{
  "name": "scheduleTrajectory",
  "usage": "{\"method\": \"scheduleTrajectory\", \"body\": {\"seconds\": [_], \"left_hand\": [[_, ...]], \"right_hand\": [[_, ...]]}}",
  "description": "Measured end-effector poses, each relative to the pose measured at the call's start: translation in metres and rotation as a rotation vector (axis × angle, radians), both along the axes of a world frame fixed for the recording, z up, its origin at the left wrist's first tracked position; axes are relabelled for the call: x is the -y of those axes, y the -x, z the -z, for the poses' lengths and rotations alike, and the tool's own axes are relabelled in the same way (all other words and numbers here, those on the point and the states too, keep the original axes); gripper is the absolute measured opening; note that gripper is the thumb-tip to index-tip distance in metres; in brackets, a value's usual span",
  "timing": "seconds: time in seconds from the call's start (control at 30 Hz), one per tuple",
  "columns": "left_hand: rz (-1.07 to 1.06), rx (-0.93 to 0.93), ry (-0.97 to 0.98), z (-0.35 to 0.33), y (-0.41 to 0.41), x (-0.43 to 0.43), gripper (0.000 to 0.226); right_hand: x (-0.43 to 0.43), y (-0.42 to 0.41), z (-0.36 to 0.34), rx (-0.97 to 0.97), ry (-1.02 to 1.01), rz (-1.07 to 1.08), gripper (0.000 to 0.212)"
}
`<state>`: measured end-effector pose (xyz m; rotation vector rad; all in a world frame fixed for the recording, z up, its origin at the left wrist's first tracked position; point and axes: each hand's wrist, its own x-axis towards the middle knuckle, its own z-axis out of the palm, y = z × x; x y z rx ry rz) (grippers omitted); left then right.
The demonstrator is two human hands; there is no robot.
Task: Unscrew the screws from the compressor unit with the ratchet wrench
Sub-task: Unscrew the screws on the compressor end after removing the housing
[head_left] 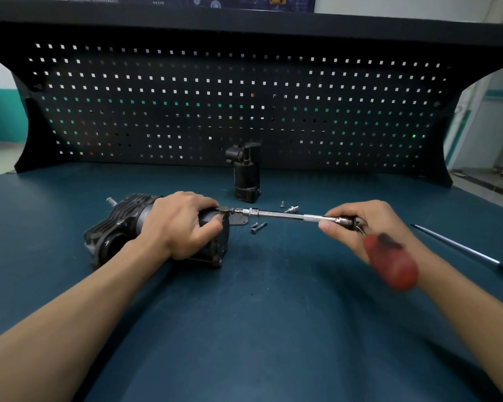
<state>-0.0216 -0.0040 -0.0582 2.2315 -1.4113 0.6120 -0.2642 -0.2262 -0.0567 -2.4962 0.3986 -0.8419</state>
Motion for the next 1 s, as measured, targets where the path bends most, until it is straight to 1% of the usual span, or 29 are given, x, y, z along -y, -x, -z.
{"method": "scheduleTrajectory", "body": {"seconds": [0.07,0.1,0.13,0.2,0.37,0.53,0.7,0.9,1.0], "left_hand": [[0.005,-0.002,-0.001,0.0,0.0,0.0,0.067],[0.006,-0.002,0.0,0.001,-0.001,0.0,0.067],[0.005,-0.002,0.003,0.001,-0.001,0.0,0.066],[0.004,-0.007,0.013,0.001,-0.001,0.0,0.065],[0.003,-0.012,0.02,0.001,0.0,0.0,0.064],[0.003,-0.005,0.023,0.001,-0.001,0.0,0.063],[0.0,-0.015,0.018,0.001,0.0,-0.001,0.065],[-0.002,-0.016,0.021,0.0,0.0,-0.001,0.066],[0.004,-0.022,0.021,0.0,0.0,0.001,0.067]], "right_hand": [[-0.004,0.001,-0.003,-0.087,-0.174,0.015,0.051],[-0.006,0.001,-0.005,-0.137,-0.287,0.017,0.062],[-0.007,0.002,-0.006,-0.186,-0.396,0.022,0.068],[-0.009,0.001,-0.007,-0.239,-0.567,0.033,0.074],[-0.007,-0.004,-0.006,-0.266,-0.864,0.058,0.084],[-0.003,-0.004,-0.007,-0.329,-1.081,-0.002,0.08],[0.0,-0.004,-0.006,-0.306,-1.278,-0.027,0.075],[0.0,-0.005,-0.008,-0.273,-1.394,-0.035,0.054],[0.001,-0.004,-0.007,-0.249,-1.403,-0.04,0.049]]}}
